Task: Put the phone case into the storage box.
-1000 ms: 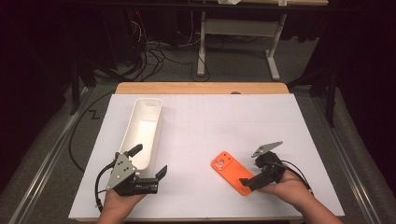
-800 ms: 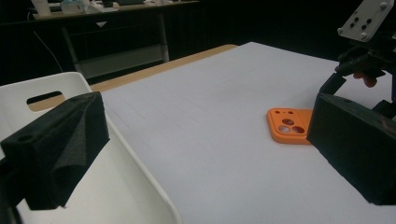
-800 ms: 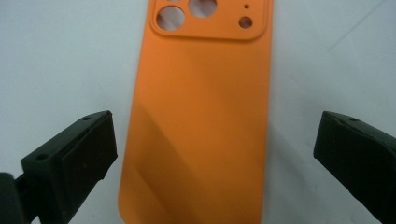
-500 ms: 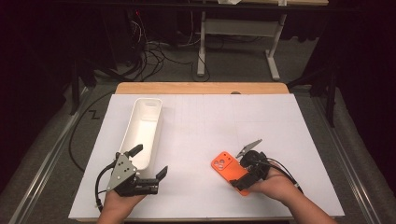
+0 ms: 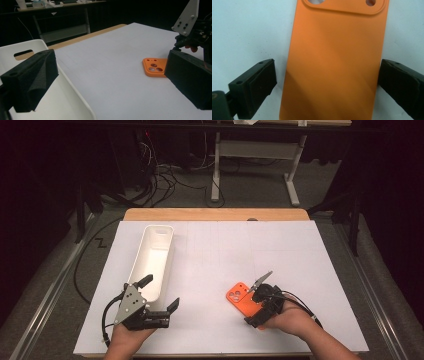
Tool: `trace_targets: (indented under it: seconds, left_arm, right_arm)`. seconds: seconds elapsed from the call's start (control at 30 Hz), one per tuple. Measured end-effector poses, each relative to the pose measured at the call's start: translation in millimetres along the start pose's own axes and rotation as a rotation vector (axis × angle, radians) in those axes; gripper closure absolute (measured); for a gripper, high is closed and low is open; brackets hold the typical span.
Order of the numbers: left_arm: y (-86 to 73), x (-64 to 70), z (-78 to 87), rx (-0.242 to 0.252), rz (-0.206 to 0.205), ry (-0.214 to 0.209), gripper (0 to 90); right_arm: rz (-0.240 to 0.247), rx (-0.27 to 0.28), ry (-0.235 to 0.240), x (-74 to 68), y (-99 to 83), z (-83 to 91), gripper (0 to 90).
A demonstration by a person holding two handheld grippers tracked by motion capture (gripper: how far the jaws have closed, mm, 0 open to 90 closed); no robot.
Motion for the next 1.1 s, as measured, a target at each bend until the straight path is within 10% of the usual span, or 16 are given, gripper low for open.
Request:
trace_targets:
  seconds: [1.1]
  left_arm:
    - [-0.2,2.3,0.6,0.000,-0.009,-0.015,0.1]
  right_arm:
    - [0.027,-0.121,-0.036,0.4,14.6,-1.5,15.1]
Point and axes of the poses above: each handheld gripper's, and its own axes: z roughly backward along the jaws, y roughly out of its top, x roughly to its right, the point moved 2 cm from there along -z, roughly forward along the jaws, and after that the axes turned 12 degrees about z, right-handed, at the moved point
